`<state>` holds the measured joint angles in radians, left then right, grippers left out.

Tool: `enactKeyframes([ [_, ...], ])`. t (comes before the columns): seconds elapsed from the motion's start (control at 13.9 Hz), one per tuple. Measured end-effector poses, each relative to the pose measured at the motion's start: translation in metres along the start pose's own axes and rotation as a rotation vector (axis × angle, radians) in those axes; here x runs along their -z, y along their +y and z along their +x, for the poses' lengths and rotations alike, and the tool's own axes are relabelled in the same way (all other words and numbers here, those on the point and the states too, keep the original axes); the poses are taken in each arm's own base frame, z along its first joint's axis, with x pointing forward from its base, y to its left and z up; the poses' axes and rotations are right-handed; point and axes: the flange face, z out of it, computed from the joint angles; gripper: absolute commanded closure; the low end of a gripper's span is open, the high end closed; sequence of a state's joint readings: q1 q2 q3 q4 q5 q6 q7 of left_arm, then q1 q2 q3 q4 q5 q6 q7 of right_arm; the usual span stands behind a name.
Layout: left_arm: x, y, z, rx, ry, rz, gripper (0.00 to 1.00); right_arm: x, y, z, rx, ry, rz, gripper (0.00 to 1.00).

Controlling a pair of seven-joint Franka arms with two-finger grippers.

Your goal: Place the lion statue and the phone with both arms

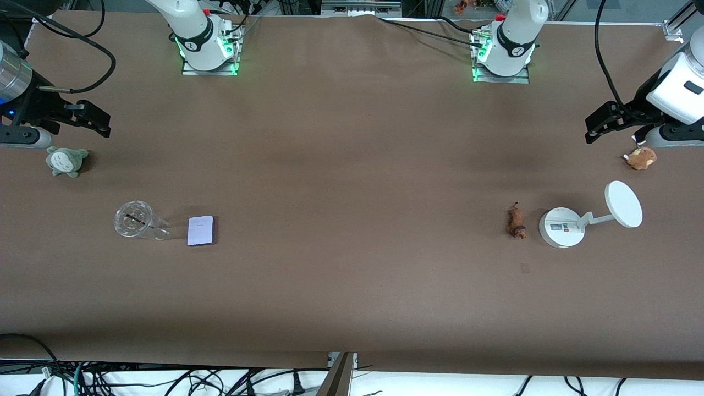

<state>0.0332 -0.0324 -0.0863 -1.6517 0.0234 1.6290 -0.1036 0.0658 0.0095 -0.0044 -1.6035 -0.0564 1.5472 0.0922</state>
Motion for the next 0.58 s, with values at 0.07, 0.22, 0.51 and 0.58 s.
enactKeyframes([
  [0.07, -0.0013, -0.0009, 0.0012, 0.002, -0.002, 0.000, 0.00, -0.0007, 0.0022, -0.0005, -0.006, -0.007, 0.010, 0.00],
  [0.22, -0.0022, -0.0014, 0.0018, 0.003, -0.004, 0.000, 0.00, -0.0011, 0.0069, -0.0004, -0.015, -0.012, 0.014, 0.00],
  [0.51, -0.0016, -0.0013, 0.0018, 0.003, -0.003, 0.000, 0.00, -0.0009, 0.0112, 0.0025, -0.023, -0.015, 0.015, 0.00],
  [0.58, -0.0016, -0.0013, 0.0018, 0.003, -0.003, 0.000, 0.00, -0.0009, 0.0115, 0.0026, -0.024, -0.015, 0.015, 0.00],
])
